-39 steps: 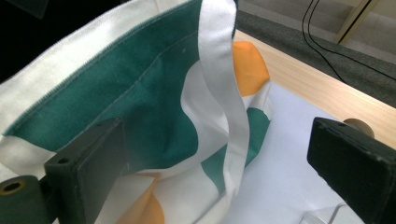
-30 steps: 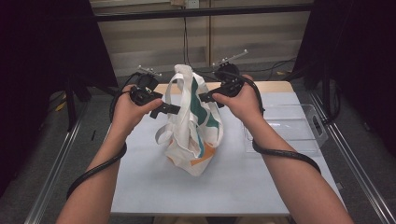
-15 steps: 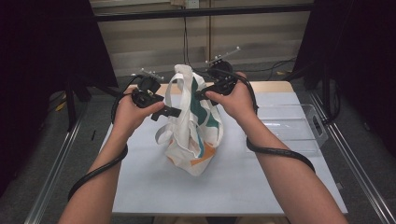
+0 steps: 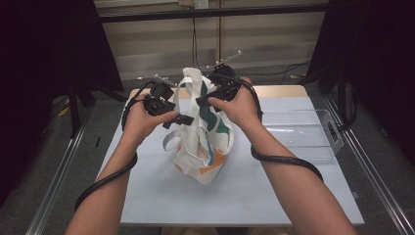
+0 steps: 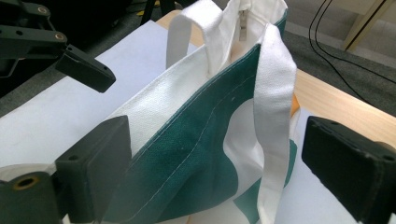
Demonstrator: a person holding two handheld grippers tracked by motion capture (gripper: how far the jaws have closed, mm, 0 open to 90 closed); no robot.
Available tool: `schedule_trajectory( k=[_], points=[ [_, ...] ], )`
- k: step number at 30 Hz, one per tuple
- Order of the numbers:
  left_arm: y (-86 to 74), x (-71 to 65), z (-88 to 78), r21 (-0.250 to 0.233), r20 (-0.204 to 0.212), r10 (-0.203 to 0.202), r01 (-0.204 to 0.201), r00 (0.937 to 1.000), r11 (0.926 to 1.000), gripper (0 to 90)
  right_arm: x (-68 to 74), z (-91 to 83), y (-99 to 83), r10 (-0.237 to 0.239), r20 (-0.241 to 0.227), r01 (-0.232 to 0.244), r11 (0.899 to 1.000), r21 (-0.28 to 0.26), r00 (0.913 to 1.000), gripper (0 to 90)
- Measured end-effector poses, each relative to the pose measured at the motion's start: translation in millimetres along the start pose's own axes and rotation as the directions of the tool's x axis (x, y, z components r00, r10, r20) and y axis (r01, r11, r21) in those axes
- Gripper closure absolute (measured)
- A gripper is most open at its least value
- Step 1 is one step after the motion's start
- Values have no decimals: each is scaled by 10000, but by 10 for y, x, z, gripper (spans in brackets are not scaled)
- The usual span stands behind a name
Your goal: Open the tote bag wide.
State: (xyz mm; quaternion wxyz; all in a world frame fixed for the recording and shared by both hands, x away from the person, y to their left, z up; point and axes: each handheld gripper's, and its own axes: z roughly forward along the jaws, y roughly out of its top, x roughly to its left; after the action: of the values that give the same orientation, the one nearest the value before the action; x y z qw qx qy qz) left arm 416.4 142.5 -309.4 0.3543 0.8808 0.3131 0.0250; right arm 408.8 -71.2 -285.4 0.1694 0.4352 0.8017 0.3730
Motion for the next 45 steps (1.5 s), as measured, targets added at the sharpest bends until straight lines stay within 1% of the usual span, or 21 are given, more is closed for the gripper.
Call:
schedule_trajectory(
  k=[5, 6, 10, 14, 15, 16, 18, 19, 21, 22, 25, 27, 28, 32, 34, 38, 39, 41, 43, 44, 45],
  points=[
    [-7, -7, 19, 67, -154, 42, -41, 9999, 10000, 16, -4, 9, -11, -88, -149, 88, 9999, 62, 9999, 157],
    [3, 22, 1, 425, -91, 470, -466, 9989, 9980, 16, -2, 7, -9, -185, -166, 186, 9998, 80, 9997, 199],
    [13, 10, 10, 397, -206, 335, -327, 9992, 9987, 21, -4, 9, -14, -209, -103, 210, 9997, 85, 9997, 255],
    [20, -11, 4, 418, -182, 622, -614, 9979, 9972, 68, -2, 2, -20, -480, -34, 480, 9988, 117, 9988, 350],
    [17, -31, 14, 165, -221, 299, -295, 9993, 9994, 94, -1, -2, -20, -423, -78, 424, 9990, 105, 9991, 363],
    [15, -31, 12, 58, -245, 243, -241, 9994, 9997, 94, -1, -2, -20, -423, -78, 424, 9990, 105, 9991, 374],
    [21, -25, -2, 100, -219, 411, -409, 9989, 9991, 118, -6, -11, -22, -554, -50, 555, 9984, 90, 9984, 407],
    [25, -17, -11, 187, -227, 556, -552, 9982, 9983, 145, -14, -20, -26, -531, 19, 530, 9986, 86, 9986, 418],
    [24, -39, -4, -147, -52, 248, -249, 9997, 9996, 190, -16, -23, -30, -454, 49, 454, 9990, 54, 9990, 430],
    [25, -39, -4, -245, 45, 257, -256, 9997, 9994, 221, -27, -24, -38, -595, 81, 594, 9982, 96, 9982, 434],
    [32, -47, -6, -255, 182, 224, -220, 9996, 9994, 284, -45, -22, -79, -434, 11, 434, 9990, 105, 9991, 449],
    [37, -47, -12, -176, 144, 312, -310, 9994, 9994, 304, -54, -24, -87, -383, -11, 384, 9992, 84, 9993, 450],
    [39, -62, -13, -290, 93, 180, -177, 9998, 9994, 369, -70, -36, -100, -271, 149, 269, 9996, 82, 9995, 456],
    [62, -77, -33, -294, 148, 288, -283, 9995, 9992, 459, -96, -43, -115, -139, 156, 138, 9999, 81, 9998, 478],
    [76, -76, -35, -217, 265, 379, -373, 9989, 9991, 535, -104, -51, -125, -102, 226, 98, 9998, 145, 9997, 497],
    [103, -112, -29, -234, 435, 113, -103, 9990, 9997, 700, -109, -53, -137, -186, 198, 182, 9996, 210, 9996, 533],
    [119, -117, -31, -112, 457, -8, 13, 9990, 9999, 781, -112, -57, -138, -166, 197, 161, 9995, 262, 9997, 558],
    [134, -118, -47, -82, 429, 55, -52, 9991, 10000, 853, -114, -64, -140, -83, 204, 77, 9995, 317, 9998, 598],
    [137, -129, -45, -175, 404, -95, 102, 9991, 9998, 872, -115, -70, -140, -83, 266, 73, 9993, 357, 9996, 613],
    [142, -110, -63, 42, 392, 171, -173, 9991, 9998, 876, -120, -73, -142, -60, 251, 51, 9993, 374, 9997, 626],
    [142, -115, -72, 48, 360, 84, -86, 9993, 10000, 881, -132, -86, -144, -50, 244, 39, 9990, 444, 9997, 671]
  ],
)
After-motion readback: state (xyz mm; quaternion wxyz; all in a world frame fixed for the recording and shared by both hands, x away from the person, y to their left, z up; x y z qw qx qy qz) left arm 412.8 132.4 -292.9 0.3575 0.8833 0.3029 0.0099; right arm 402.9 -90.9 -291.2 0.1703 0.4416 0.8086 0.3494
